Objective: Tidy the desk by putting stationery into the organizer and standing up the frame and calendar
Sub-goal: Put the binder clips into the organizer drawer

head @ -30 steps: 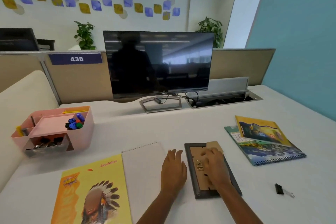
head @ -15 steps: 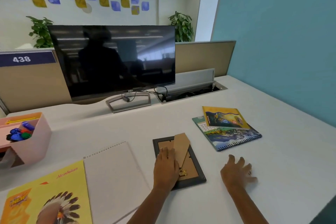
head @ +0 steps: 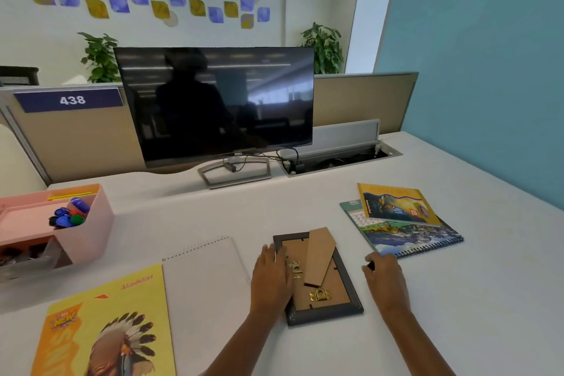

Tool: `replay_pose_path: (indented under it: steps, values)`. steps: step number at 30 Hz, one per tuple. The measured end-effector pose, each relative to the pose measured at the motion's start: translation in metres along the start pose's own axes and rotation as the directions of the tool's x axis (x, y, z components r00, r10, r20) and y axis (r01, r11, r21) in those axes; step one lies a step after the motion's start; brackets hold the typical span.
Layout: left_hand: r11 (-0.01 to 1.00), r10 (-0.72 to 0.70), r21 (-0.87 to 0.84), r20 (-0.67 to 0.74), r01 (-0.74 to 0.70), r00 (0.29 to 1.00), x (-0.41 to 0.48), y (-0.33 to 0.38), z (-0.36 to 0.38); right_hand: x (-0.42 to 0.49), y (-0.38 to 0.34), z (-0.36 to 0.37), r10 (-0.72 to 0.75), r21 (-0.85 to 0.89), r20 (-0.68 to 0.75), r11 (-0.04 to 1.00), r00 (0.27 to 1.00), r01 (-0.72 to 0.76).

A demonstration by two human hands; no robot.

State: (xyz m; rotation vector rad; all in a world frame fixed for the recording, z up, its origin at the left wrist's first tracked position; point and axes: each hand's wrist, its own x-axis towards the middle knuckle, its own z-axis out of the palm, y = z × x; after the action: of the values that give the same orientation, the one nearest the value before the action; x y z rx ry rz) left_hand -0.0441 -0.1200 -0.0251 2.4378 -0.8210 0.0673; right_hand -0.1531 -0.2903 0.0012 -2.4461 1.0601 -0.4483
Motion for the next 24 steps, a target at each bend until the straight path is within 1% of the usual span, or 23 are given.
replay_pose_path:
  steps: [4, 7, 10, 13, 17, 20, 24]
  values:
    - [0.994, -0.084, 0.06, -0.045, 0.086, 0.995, -0.002, -0.024, -0.019, -0.003, -0.043, 0.006, -0.139, 0.159, 0.011, 0.978, 0.99, 0.135]
    - [0.99, -0.123, 0.053, -0.129, 0.131, 0.984, -0.004, -0.051, -0.032, -0.008, -0.08, 0.017, -0.223, 0.277, 0.031, 0.938, 0.974, 0.206]
    - [0.987, -0.13, 0.069, -0.216, 0.148, 0.968, -0.008, -0.084, -0.048, -0.017, -0.12, 0.031, -0.303, 0.375, 0.09, 0.893, 0.949, 0.25]
    - [0.975, -0.165, 0.101, -0.256, 0.196, 0.952, -0.014, -0.116, -0.069, -0.029, -0.162, 0.053, -0.389, 0.403, 0.148, 0.863, 0.909, 0.304]
    - [0.947, -0.235, 0.133, -0.343, 0.294, 0.91, -0.025, -0.158, -0.097, -0.049, -0.217, 0.08, -0.501, 0.439, 0.192, 0.813, 0.844, 0.383]
    - [0.926, -0.324, 0.049, -0.404, 0.375, 0.855, -0.035, -0.183, -0.116, -0.066, -0.259, 0.095, -0.591, 0.454, 0.192, 0.761, 0.784, 0.463]
    - [0.905, -0.377, -0.002, -0.472, 0.426, 0.797, -0.049, -0.211, -0.138, -0.087, -0.314, 0.11, -0.685, 0.462, 0.168, 0.69, 0.709, 0.557]
